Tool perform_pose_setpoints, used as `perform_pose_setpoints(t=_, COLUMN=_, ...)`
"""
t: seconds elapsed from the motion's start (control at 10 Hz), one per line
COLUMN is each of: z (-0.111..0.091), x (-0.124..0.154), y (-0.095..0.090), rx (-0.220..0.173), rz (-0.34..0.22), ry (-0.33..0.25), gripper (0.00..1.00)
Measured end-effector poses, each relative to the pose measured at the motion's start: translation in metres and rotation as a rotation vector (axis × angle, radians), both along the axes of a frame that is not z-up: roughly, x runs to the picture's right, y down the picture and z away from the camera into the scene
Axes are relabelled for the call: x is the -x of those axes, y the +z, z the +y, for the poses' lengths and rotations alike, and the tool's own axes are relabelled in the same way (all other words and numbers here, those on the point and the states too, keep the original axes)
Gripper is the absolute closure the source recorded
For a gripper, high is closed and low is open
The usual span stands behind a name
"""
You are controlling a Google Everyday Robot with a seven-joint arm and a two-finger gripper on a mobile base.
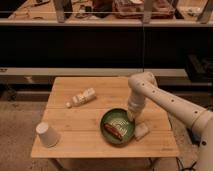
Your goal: Drag the ceramic bowl in a circle
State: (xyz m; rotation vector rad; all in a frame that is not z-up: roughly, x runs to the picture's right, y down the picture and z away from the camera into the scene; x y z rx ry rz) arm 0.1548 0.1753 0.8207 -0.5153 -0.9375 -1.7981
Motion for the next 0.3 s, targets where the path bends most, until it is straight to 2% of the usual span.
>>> perform_pose_setpoints(t=0.3, z=0.001, x=0.0015, y=-0.0008, rx=0.0, rz=-0.006, ry=-0.003, gripper=1.0)
